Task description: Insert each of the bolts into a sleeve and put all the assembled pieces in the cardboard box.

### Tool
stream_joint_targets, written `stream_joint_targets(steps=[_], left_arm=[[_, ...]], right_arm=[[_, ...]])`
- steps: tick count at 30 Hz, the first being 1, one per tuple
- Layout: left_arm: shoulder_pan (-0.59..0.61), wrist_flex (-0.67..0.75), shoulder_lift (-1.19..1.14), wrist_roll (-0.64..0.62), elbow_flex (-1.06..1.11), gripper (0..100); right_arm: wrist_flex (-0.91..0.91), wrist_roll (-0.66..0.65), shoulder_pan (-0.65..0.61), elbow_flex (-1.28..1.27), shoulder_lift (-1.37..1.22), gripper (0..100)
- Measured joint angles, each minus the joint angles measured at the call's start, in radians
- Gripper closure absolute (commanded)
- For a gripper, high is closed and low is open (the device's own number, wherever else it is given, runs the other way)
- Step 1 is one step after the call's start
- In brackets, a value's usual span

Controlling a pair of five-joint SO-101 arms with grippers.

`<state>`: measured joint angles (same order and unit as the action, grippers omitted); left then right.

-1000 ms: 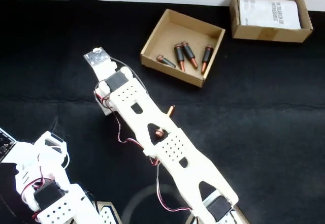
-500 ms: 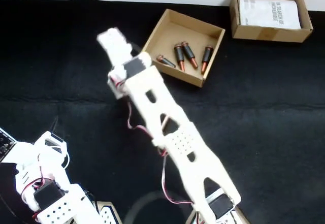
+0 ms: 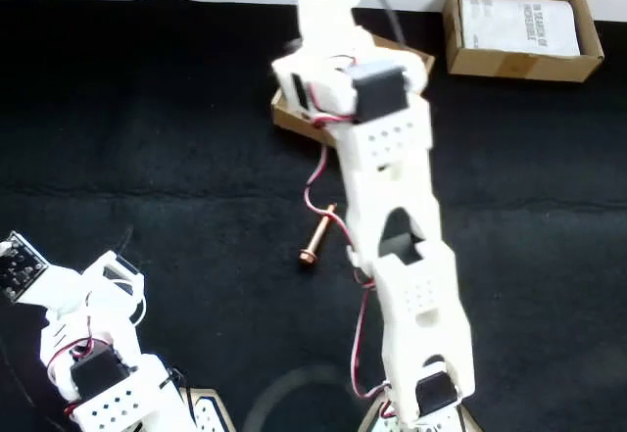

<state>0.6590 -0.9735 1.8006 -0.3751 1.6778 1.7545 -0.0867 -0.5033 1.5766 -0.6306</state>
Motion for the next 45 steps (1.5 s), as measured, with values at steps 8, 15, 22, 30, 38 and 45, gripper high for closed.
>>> stream_joint_targets(steps=[8,15,22,30,38,45], left_arm=[[0.000,-0.011,0.000,0.066,0.000,64],[-0.071,-0.089,0.000,0.126,0.000,64],[-0.132,-0.094,0.002,0.127,0.000,64],[-0.361,-0.094,0.002,0.166,0.000,64],[-0.532,-0.095,0.002,0.230,-0.066,64],[-0.666,-0.224,-0.210,0.242,-0.321,64]], right_arm=[[0.000,-0.026,0.104,-0.359,0.419,99.1],[0.000,-0.029,0.316,-0.806,0.865,99.1],[0.000,-0.077,0.540,-1.214,1.292,99.1],[-0.018,-0.173,0.752,-1.639,1.645,99.1],[-0.292,-0.241,1.131,-2.093,1.952,99.1],[-0.672,-0.242,1.410,-2.526,2.256,99.1]])
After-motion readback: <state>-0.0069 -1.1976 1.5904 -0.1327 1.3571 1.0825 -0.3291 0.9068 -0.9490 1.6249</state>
